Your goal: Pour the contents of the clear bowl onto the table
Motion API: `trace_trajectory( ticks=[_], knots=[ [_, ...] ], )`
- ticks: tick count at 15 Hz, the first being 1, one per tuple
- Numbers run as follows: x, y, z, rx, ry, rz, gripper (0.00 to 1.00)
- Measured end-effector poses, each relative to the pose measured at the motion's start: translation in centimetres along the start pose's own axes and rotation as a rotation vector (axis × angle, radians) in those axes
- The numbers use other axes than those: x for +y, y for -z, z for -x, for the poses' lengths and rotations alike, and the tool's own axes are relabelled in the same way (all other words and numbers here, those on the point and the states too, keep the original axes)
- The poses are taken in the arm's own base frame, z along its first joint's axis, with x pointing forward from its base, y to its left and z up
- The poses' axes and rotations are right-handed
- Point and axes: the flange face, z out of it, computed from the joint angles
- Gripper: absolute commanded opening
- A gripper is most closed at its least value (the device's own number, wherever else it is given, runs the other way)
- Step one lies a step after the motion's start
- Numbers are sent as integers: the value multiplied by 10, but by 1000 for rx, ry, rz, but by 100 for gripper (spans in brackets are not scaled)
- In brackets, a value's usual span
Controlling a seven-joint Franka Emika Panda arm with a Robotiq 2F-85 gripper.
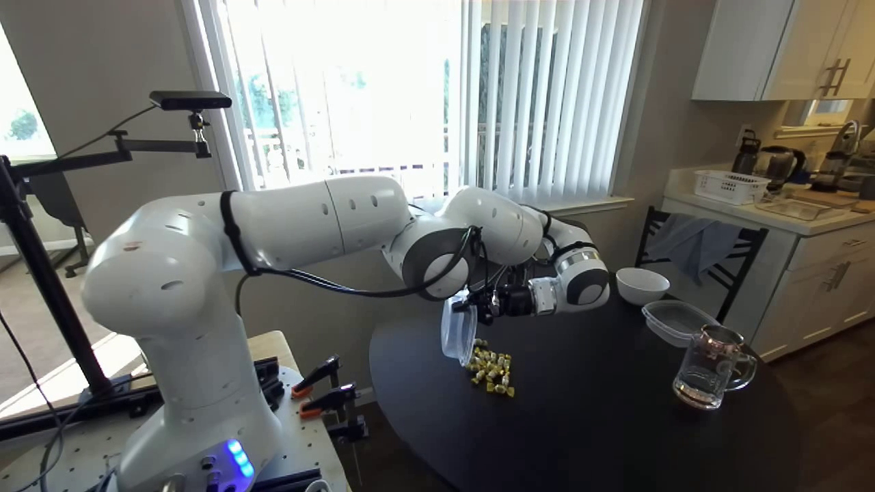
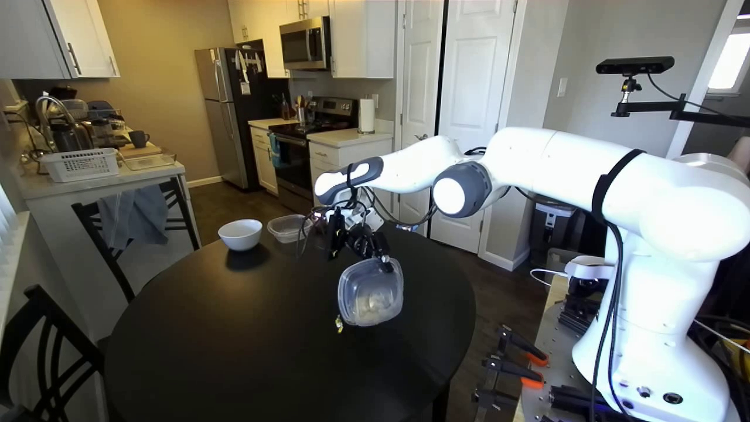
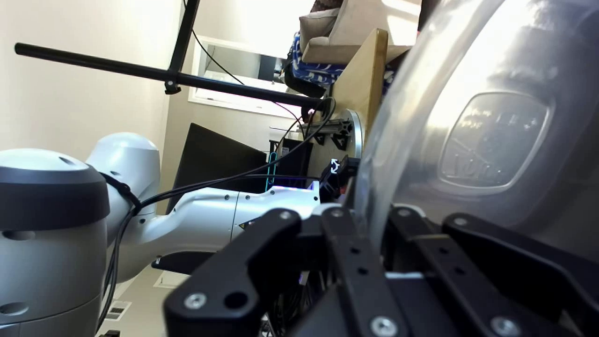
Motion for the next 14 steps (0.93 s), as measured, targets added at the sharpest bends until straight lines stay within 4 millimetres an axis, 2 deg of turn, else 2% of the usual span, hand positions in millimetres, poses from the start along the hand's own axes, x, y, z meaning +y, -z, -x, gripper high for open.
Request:
trace_trajectory(
  ticks=[6,14],
  knots=[
    [-4,-12,28,98,-42,-27,1],
    [36,9,60,221,-71,-214,1]
  ],
)
